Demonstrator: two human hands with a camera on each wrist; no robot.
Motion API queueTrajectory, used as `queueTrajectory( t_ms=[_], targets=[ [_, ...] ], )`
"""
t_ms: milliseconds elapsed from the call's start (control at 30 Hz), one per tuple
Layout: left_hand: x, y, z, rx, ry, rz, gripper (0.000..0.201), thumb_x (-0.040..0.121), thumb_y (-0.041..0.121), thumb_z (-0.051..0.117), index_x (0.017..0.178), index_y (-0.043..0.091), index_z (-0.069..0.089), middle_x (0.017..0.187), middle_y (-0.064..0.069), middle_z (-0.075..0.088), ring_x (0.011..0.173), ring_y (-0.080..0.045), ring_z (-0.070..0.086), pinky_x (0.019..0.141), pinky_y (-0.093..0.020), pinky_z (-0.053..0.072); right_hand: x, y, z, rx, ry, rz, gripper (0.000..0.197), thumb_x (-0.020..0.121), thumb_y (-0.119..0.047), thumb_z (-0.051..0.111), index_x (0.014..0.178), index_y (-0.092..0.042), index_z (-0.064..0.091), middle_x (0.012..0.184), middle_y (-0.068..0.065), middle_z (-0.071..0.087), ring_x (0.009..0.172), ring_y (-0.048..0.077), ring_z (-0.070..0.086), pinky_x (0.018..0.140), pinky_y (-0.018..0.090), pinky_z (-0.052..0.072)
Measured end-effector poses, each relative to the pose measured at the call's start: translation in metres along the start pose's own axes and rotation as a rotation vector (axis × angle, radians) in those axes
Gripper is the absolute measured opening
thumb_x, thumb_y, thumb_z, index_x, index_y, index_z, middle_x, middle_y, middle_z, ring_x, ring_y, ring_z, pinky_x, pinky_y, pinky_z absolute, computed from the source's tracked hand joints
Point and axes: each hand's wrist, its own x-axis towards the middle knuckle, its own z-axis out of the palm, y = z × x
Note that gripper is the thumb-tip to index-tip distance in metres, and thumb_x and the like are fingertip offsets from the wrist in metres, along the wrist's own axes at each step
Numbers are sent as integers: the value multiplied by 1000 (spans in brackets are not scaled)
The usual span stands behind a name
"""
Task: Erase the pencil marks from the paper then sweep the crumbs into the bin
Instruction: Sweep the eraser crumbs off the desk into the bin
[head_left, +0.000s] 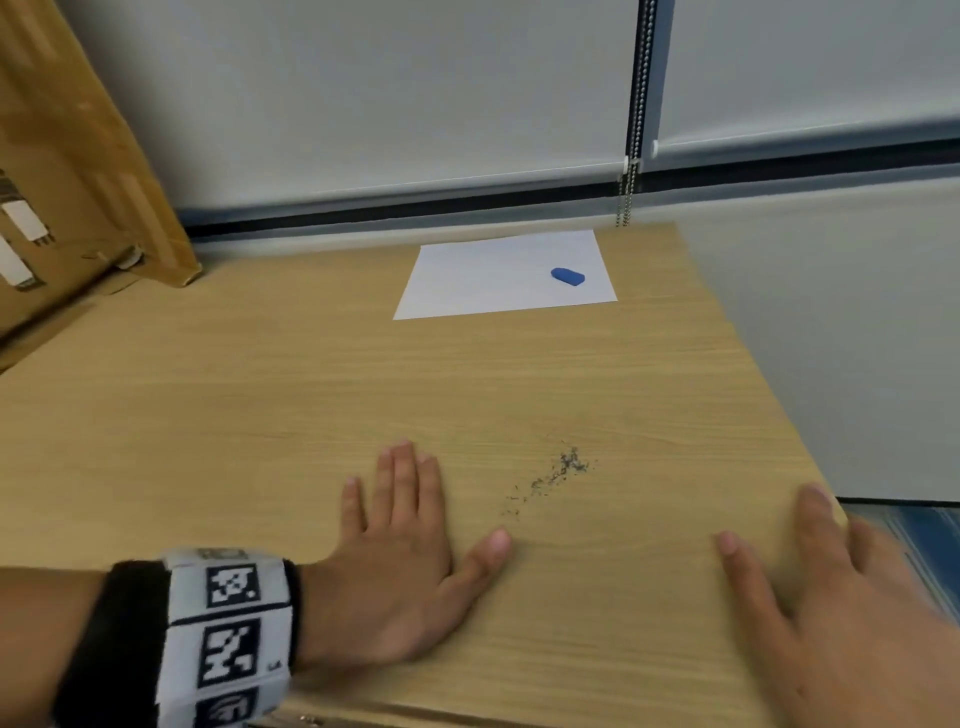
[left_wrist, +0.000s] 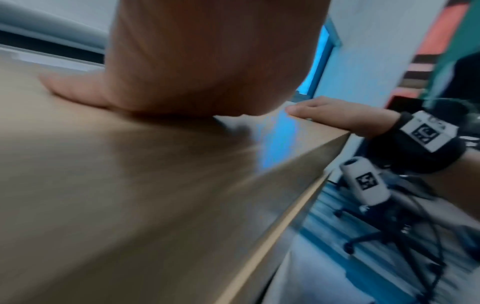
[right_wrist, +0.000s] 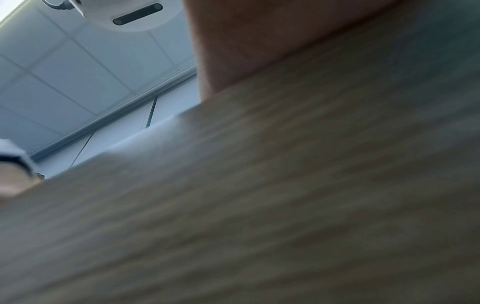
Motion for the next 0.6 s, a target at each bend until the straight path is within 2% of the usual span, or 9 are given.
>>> queueTrajectory(
  t_ms=[100,167,233,267,333,367,433,533,600],
  targets=[
    [14,74,0,13,-34,198,116,52,81,-18,142,9,-35,146,-11,-46,133,-25,-44,113,-50,-21,0,2,1,11,7,-5,100,61,-78,-4,149,-29,-4,151,4,12,135,26,34,99,42,42],
    [26,116,-3,-22,-57,317,127,43,81,-19,146,8,-29,150,-10,-41,137,-22,-40,113,-47,-22,-1,4,3,14,2,-30,96,68,-77,10,149,-27,3,149,7,18,130,28,40,98,44,43],
    [35,138,-16,-50,-88,385,132,40,84,-19,147,8,-27,152,-8,-38,140,-21,-35,116,-43,-18,0,6,3,42,9,-69,87,76,-70,26,148,-25,8,147,8,24,124,30,45,96,44,45],
    [40,139,-24,-60,-88,394,128,45,84,-16,147,8,-27,153,-8,-37,142,-21,-32,117,-41,-15,-1,5,1,34,19,-67,84,78,-69,24,148,-27,4,148,6,22,125,29,45,96,43,45],
    [47,123,-44,-41,-54,378,109,68,80,-7,148,7,-24,155,-9,-33,144,-20,-28,119,-39,-10,-5,4,-4,11,33,-47,83,79,-72,11,148,-30,-4,151,2,15,129,26,41,94,41,45],
    [51,108,-56,-13,-27,354,100,79,75,-3,148,6,-23,155,-10,-32,144,-20,-26,119,-38,-9,-7,2,-6,6,32,-49,83,78,-73,6,148,-30,-4,152,1,14,130,25,40,93,41,45],
    [61,69,-79,49,18,273,88,89,66,1,149,4,-21,156,-11,-30,145,-21,-23,119,-37,-7,-10,-2,-9,-20,33,-64,83,77,-72,1,147,-29,-5,152,1,13,129,24,42,90,39,45],
    [81,27,-92,174,7,147,90,88,66,0,149,4,-20,157,-14,-28,146,-23,-21,121,-40,-4,-11,-4,-11,-21,41,-58,81,79,-71,1,148,-28,-7,153,0,12,131,22,40,88,36,45],
    [90,24,-85,258,-39,145,98,79,72,-3,147,4,-25,155,-14,-32,145,-24,-24,121,-43,-3,-11,-4,-10,-14,42,-57,81,79,-71,1,148,-28,-8,154,1,10,133,21,38,90,37,45]
  ],
)
